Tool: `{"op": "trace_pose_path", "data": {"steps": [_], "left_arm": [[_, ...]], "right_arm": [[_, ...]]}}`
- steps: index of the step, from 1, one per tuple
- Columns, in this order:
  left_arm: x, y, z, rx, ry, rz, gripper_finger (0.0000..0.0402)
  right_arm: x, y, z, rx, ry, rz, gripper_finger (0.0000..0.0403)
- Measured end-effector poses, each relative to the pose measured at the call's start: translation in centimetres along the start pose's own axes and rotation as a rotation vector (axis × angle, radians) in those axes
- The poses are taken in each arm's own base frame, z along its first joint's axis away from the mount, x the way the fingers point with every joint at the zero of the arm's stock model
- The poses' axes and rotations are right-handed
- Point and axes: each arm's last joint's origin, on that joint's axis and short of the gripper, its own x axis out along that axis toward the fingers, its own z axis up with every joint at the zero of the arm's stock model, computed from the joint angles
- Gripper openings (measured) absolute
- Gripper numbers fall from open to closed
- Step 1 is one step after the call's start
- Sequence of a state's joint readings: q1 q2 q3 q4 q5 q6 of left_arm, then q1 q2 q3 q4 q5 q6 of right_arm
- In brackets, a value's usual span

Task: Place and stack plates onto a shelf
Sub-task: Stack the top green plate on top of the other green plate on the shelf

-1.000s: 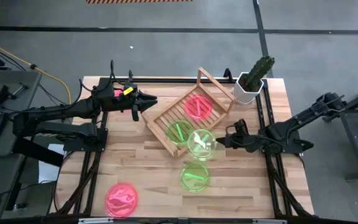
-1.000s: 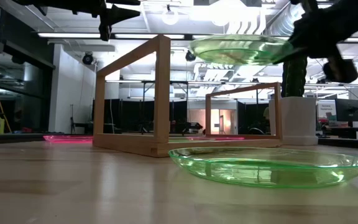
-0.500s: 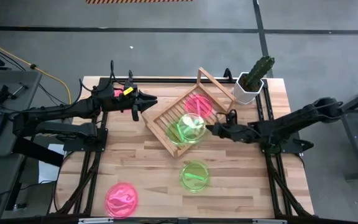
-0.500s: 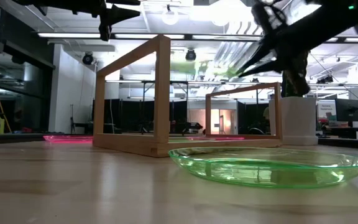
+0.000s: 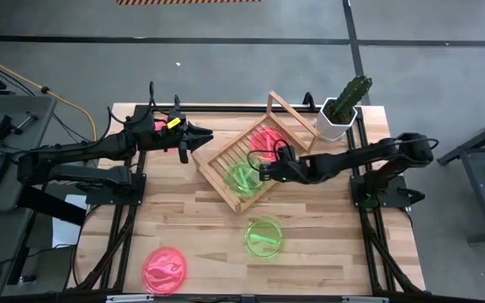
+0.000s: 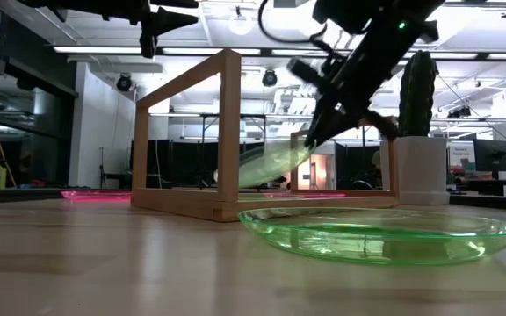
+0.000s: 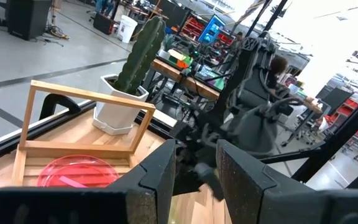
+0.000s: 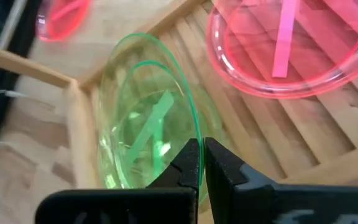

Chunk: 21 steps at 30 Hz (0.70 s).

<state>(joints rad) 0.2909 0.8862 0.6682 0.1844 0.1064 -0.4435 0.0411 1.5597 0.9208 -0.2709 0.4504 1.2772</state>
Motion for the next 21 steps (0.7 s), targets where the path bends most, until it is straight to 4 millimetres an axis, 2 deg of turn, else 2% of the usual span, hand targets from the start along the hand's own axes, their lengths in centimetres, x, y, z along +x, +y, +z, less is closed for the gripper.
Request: {"op": "trace_pose_path", "data": {"steps": [8, 21], "left_arm": [[0.0, 0.0, 0.0, 0.0, 0.0, -0.001, 0.0108], [0.0, 0.0, 0.0, 0.0, 0.0, -0.001, 0.0108]], "right_arm": [[2.1, -0.1, -0.2, 0.006, 0.053, -0.025, 0.0], [2.5, 0.3, -0.3, 0.026, 0.062, 0.023, 0.0]]}}
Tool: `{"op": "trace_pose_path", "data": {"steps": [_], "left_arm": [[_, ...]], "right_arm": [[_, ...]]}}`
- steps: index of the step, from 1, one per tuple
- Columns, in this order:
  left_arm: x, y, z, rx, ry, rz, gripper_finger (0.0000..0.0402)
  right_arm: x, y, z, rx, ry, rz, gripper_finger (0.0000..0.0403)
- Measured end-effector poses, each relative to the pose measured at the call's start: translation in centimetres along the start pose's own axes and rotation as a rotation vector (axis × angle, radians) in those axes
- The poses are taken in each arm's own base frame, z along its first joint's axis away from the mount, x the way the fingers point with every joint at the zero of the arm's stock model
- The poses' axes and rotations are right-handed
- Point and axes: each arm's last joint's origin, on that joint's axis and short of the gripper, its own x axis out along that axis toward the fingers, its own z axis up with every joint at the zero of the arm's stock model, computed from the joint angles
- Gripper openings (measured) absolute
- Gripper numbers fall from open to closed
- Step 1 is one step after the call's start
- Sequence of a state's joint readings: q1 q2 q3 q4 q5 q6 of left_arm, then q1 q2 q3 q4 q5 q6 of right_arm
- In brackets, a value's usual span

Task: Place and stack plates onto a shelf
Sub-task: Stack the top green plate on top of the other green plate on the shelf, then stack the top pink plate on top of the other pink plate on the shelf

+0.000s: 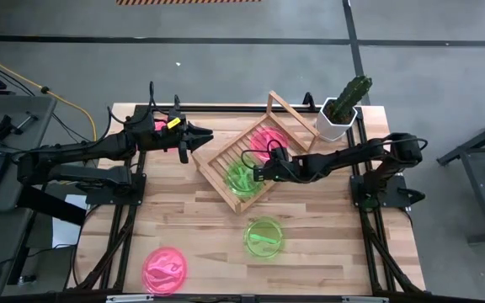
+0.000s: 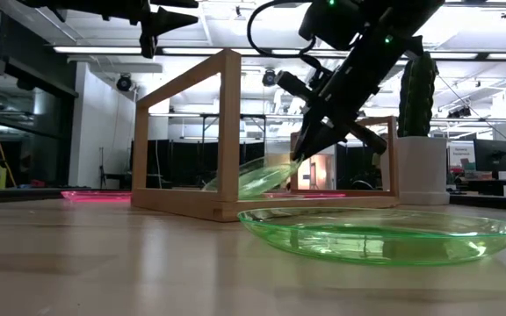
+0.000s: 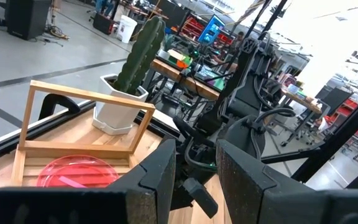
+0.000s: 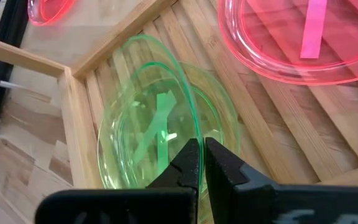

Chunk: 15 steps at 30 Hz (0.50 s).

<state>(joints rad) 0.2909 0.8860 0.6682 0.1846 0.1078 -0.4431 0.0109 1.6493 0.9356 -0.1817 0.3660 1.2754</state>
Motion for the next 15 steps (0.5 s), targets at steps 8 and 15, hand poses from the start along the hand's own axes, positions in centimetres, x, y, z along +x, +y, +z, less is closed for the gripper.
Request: {"op": "trace_pose_path", "data": {"steps": [8, 15], "left_arm": [[0.0, 0.0, 0.0, 0.0, 0.0, 0.0, 0.0108], [0.0, 0.0, 0.0, 0.0, 0.0, -0.001, 0.0108]], "right_arm": [[0.0, 0.05, 0.0, 0.001, 0.001, 0.006, 0.0048], [0.0, 0.3, 0.03, -0.046, 0.008, 0.035, 0.0165]]}}
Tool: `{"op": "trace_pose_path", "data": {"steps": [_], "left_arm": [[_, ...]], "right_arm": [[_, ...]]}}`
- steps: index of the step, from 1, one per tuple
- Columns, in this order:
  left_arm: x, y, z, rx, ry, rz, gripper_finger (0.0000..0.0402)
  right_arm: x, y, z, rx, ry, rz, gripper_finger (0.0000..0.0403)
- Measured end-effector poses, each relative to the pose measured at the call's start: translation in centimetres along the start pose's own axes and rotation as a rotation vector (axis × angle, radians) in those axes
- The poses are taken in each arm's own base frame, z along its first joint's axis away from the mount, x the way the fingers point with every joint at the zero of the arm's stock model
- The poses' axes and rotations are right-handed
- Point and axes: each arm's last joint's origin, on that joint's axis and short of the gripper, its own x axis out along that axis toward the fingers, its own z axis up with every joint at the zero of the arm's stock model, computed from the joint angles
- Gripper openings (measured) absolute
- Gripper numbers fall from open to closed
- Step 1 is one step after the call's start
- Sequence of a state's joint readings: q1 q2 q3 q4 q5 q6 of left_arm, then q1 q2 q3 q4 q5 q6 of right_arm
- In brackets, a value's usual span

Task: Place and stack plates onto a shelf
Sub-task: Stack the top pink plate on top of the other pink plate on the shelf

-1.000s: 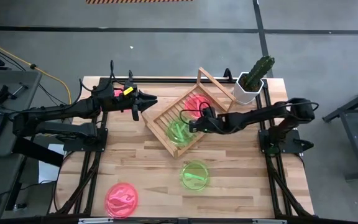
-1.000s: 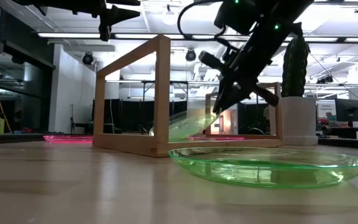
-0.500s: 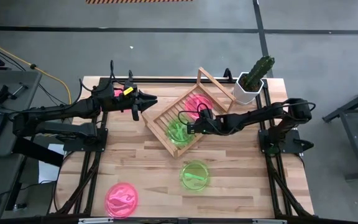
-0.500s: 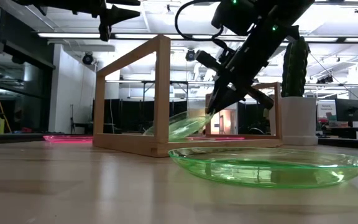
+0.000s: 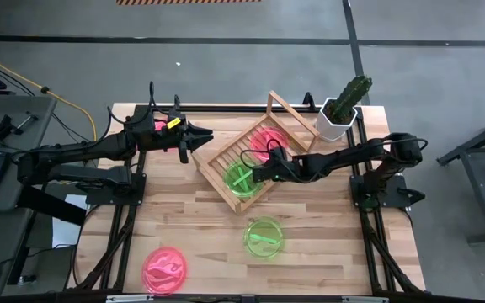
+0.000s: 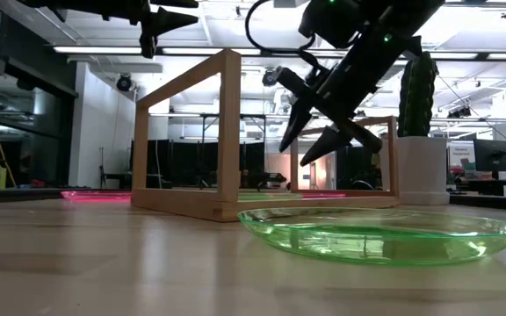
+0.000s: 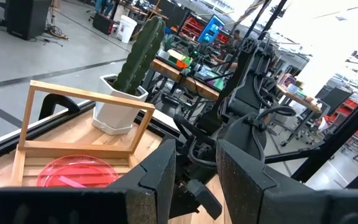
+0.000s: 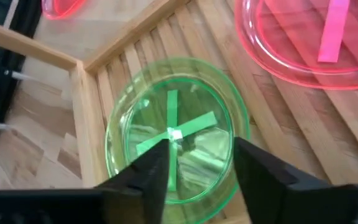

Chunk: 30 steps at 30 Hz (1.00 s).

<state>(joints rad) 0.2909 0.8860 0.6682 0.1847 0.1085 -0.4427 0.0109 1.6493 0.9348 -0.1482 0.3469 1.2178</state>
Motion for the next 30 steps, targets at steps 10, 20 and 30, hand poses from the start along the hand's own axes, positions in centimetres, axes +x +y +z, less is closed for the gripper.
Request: {"op": "trace_pose_path", "data": {"steps": [10, 20, 30], "left_arm": [[0.0, 0.0, -0.1, 0.001, 0.006, 0.002, 0.0108], [0.0, 0.0, -0.1, -0.002, 0.007, 0.002, 0.0108], [0.0, 0.0, -0.1, -0.052, 0.008, 0.003, 0.0108]], "right_arm": [[-5.0, -0.5, 1.2, -0.241, 0.055, -0.014, 0.0212], [-13.7, -0.6, -0.4, -0.468, -0.007, 0.096, 0.0212], [-14.8, -1.3, -1.7, -0.548, 0.018, 0.052, 0.0212]]}}
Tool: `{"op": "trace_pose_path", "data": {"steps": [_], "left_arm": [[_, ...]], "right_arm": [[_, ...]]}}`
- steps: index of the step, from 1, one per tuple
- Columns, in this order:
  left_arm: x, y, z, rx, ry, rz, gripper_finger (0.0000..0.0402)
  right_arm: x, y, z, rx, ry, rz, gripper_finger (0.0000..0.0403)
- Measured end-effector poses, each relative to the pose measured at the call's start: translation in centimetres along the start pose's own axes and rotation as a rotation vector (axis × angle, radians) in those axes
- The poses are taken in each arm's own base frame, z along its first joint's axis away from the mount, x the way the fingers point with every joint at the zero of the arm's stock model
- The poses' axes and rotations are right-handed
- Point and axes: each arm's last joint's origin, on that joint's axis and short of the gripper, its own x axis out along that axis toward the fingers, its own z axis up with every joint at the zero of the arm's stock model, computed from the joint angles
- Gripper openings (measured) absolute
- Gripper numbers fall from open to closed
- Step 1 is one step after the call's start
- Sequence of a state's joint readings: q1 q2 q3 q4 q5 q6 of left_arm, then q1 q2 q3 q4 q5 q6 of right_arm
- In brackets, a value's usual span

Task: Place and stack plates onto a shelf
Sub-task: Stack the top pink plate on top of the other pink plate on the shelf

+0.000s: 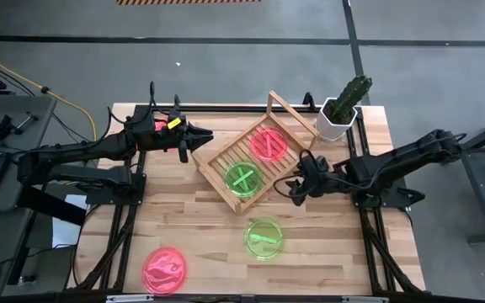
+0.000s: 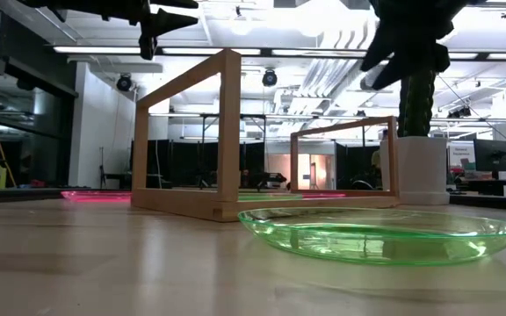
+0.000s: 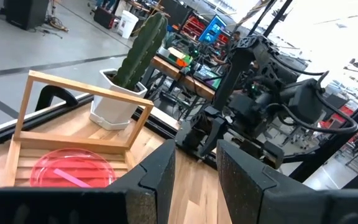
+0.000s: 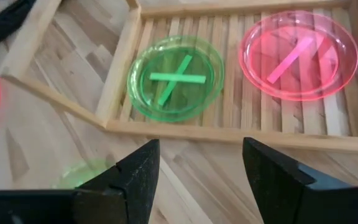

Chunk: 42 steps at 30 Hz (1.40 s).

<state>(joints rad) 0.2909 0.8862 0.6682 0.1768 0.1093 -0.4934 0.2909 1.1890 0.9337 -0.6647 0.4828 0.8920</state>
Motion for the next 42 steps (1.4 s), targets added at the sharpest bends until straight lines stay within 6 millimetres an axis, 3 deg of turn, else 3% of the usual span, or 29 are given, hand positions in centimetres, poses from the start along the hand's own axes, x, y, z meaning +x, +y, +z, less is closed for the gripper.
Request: {"op": "trace_pose_path", "data": {"steps": [7, 11, 15, 20, 25, 31, 42], "left_arm": [[0.0, 0.0, 0.0, 0.024, -0.001, 0.0, 0.0108], [0.0, 0.0, 0.0, 0.024, 0.0, 0.0, 0.0108], [0.0, 0.0, 0.0, 0.026, 0.0, 0.0, 0.0108], [0.0, 0.0, 0.0, 0.057, -0.001, 0.0, 0.0108], [0.0, 0.0, 0.0, 0.096, -0.001, -0.001, 0.0108], [0.0, 0.0, 0.0, 0.095, 0.0, 0.0, 0.0108], [0.0, 0.0, 0.0, 0.095, 0.0, 0.0, 0.0108]], "right_arm": [[-0.3, -1.6, -1.2, -0.034, 0.125, -0.039, 0.0211], [0.7, -3.2, -3.5, 0.11, 0.122, 0.081, 0.0211], [1.7, -4.1, -4.8, 0.297, -0.011, 0.292, 0.0211], [1.1, -3.7, -2.5, 0.367, -0.374, 0.515, 0.021], [-0.3, -3.0, -0.1, 0.13, -0.599, 0.443, 0.021], [-1.3, -2.6, 1.1, -0.069, -0.681, 0.385, 0.021], [-1.2, -2.6, 1.0, -0.071, -0.669, 0.384, 0.021]]}}
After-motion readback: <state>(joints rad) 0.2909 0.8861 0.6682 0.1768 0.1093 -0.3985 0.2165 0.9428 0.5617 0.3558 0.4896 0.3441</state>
